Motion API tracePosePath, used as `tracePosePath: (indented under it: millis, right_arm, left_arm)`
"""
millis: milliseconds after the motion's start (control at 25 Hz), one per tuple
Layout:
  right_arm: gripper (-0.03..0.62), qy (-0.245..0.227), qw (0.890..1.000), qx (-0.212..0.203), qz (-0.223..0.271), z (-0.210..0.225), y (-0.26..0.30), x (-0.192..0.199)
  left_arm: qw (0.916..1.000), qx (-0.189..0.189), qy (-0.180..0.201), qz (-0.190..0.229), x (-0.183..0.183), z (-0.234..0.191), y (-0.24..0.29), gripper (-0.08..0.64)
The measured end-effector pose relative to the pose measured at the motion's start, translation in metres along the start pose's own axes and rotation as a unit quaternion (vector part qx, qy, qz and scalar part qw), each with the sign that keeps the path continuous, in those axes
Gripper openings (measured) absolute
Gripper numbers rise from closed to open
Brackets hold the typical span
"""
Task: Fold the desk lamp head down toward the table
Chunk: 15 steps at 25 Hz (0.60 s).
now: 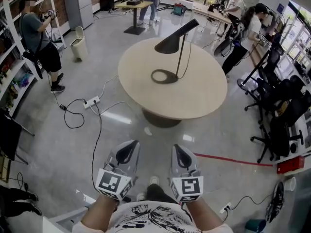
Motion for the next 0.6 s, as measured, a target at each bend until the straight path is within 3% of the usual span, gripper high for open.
tracePosePath:
  millis: [600]
  right_arm:
    - [0.009, -0.026, 0.999, 0.018, 0.003, -0.057, -0.067, 0.014]
  left_arm:
    - [0.9996, 0.016, -0.001, 0.023, 0.016, 0.023, -0.073, 0.003]
Point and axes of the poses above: the fingertips, and each gripper's own axes: y forward along the fingers, z to its right, x out of its underside, the point moved 6 cm from there along -y, backward along the fingers, and after that the axes turned 3 degrees about -x, right-handed, at the moved point
